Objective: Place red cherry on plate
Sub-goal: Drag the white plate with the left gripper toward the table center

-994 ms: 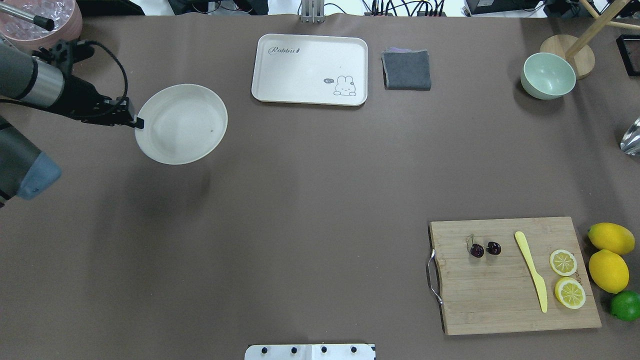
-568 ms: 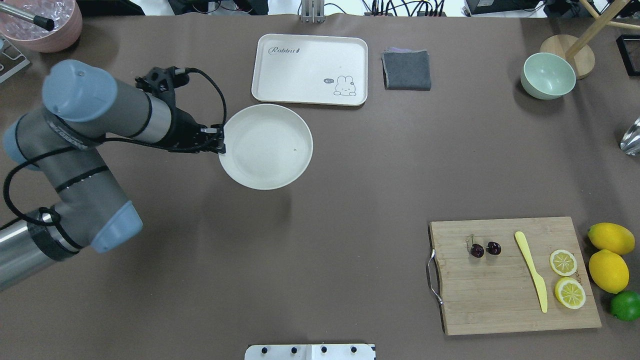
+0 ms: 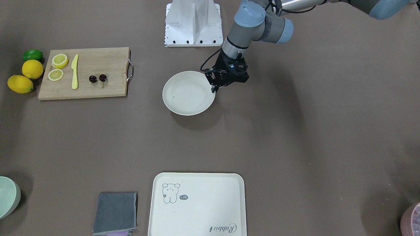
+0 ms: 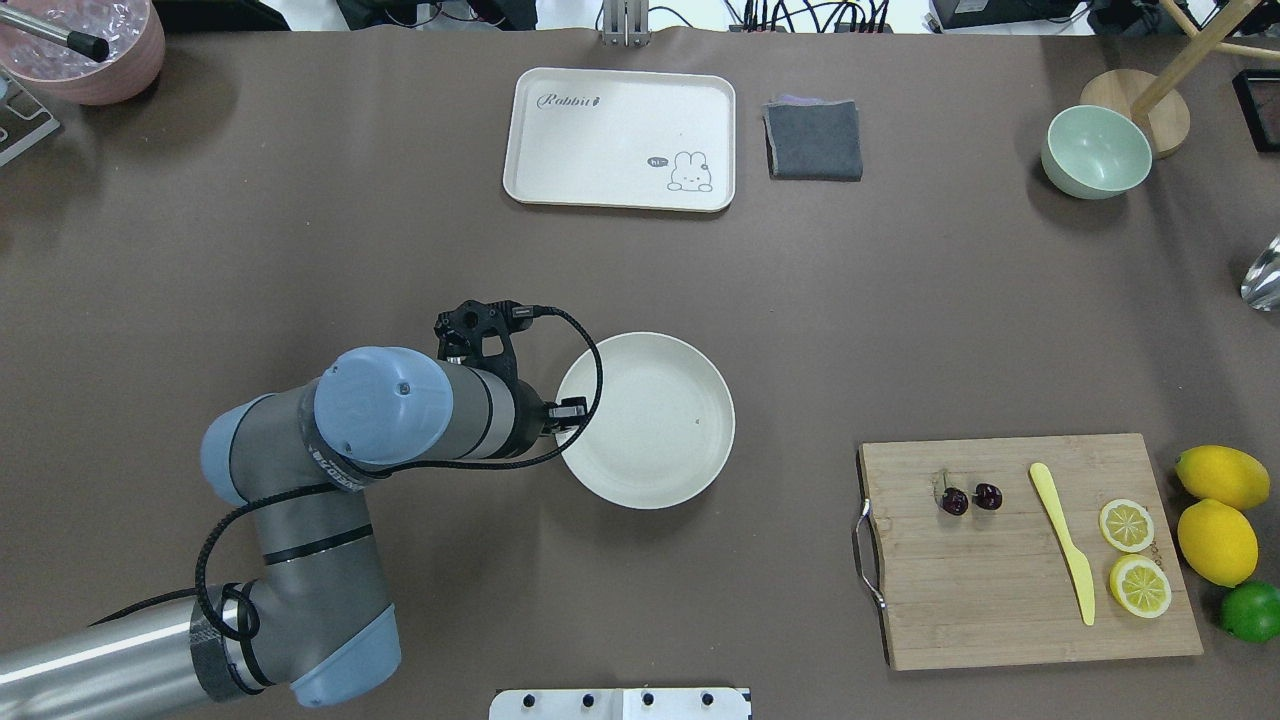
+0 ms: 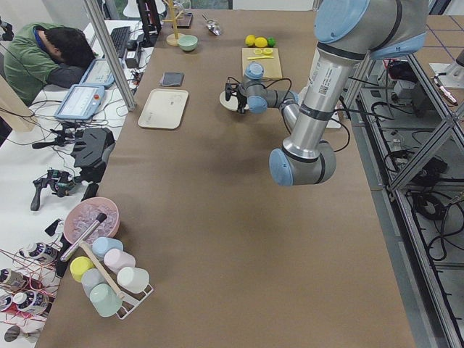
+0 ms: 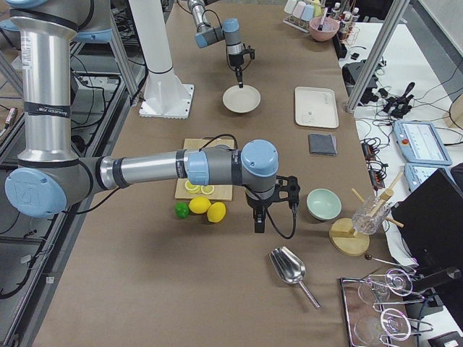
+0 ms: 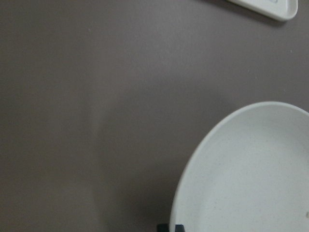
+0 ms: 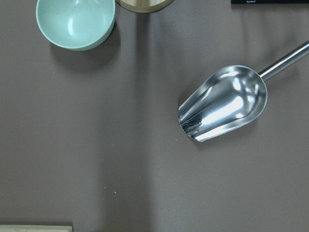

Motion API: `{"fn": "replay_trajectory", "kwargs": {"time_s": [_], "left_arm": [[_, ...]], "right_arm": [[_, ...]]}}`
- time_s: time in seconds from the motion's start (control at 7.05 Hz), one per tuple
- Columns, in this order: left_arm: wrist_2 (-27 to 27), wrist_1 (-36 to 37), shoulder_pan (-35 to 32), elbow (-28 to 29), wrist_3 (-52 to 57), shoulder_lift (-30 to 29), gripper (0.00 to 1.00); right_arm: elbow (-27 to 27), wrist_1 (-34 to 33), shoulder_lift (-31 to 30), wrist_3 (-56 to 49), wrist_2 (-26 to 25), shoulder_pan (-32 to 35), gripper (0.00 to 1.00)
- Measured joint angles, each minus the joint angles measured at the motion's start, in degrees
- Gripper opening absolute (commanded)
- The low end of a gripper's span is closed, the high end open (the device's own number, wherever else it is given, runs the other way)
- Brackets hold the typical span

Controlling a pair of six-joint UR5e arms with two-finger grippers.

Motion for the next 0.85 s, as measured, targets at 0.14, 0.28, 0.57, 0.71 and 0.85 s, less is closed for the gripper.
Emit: {"fn": "replay_trajectory", "kwargs": {"time_s": [0.14, 0.28, 0.57, 0.71, 0.85], "left_arm": [[0.91, -0.13, 0.72, 0.71, -0.29, 0.02, 0.00], [1.14, -0.26, 0.66, 0.94, -0.30, 0.24, 0.00], [0.96, -0.18, -0.55, 1.07, -0.09, 0.58, 0.00], [0.86, -0.06, -1.35, 1.06, -0.04, 1.11, 0.00], [0.73, -0.06, -2.15, 1.00, 0.00, 2.10, 0.00]], "right_arm": [[0.34, -0.02, 0.00, 0.04, 0.00, 0.00, 1.00], [0.86, -0.06, -0.03, 0.11, -0.05, 0.00, 1.00], [1.28, -0.09, -0.04, 0.16, 0.08, -0.03, 1.00], [1.38, -0.09, 0.00, 0.17, 0.14, -0.12, 1.00], [1.48, -0.09, 0.02, 0.17, 0.17, -0.20, 1.00]]}}
